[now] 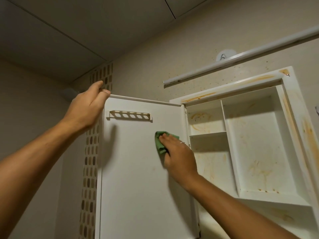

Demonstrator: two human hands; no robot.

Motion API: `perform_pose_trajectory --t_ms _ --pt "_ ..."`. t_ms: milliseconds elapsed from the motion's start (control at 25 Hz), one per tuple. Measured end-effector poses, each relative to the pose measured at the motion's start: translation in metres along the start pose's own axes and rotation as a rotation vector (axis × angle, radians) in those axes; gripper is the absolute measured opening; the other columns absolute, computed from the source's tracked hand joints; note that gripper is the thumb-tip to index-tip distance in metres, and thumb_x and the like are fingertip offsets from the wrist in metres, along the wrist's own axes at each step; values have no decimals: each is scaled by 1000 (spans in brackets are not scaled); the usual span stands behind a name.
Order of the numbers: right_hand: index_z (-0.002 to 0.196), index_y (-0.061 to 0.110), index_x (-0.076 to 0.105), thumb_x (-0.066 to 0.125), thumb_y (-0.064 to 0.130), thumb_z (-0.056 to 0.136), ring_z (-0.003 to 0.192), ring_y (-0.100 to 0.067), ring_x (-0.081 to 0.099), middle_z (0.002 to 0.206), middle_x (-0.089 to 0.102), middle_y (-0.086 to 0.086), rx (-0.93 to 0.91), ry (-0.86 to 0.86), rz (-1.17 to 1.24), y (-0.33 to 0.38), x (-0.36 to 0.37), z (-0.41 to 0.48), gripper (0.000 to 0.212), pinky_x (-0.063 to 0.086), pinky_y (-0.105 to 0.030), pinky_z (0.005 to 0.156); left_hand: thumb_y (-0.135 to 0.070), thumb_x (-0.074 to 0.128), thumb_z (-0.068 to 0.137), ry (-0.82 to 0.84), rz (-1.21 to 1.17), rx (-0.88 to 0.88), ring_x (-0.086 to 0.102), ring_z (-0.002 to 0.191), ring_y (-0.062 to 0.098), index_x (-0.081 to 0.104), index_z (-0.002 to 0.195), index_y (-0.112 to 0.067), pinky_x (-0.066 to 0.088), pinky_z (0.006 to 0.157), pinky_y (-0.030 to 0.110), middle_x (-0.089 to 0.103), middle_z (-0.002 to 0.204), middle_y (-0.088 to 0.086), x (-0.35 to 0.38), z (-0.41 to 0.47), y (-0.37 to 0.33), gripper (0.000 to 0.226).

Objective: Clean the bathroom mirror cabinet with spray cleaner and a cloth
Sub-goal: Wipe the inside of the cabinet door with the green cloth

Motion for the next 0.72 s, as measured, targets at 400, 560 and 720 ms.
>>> perform_pose_trajectory --t_ms 400,560,720 --pt "128 15 68 53 5 95 107 -25 52 116 61 -4 81 -72 -77 17 -22 90 38 50 -40 89 -61 28 97 39 70 -13 41 144 33 33 159 -24 36 115 54 44 159 9 -7 -6 -16 72" --pt "130 20 68 49 13 95 100 -20 51 110 60 3 -16 81 107 34 9 15 40 48 -34 80 -55 30 103 42 91 -10 41 144 34 32 160 -20 35 113 52 44 159 10 -4 -10 -20 67" --pt "106 22 75 56 1 92 95 -12 61 102 65 8 186 202 430 13 -39 30 31 54 -32 86 -46 32 110 43 93 -20 44 141 35 31 160 -18 36 112 52 48 155 12 -7 -16 -29 57"
Point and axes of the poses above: each hand's wrist, its own z-axis towards the middle knuckle, its own x-axis out of the palm, y = z × x, the point moved 4 cm from there along z, towards the middle knuckle
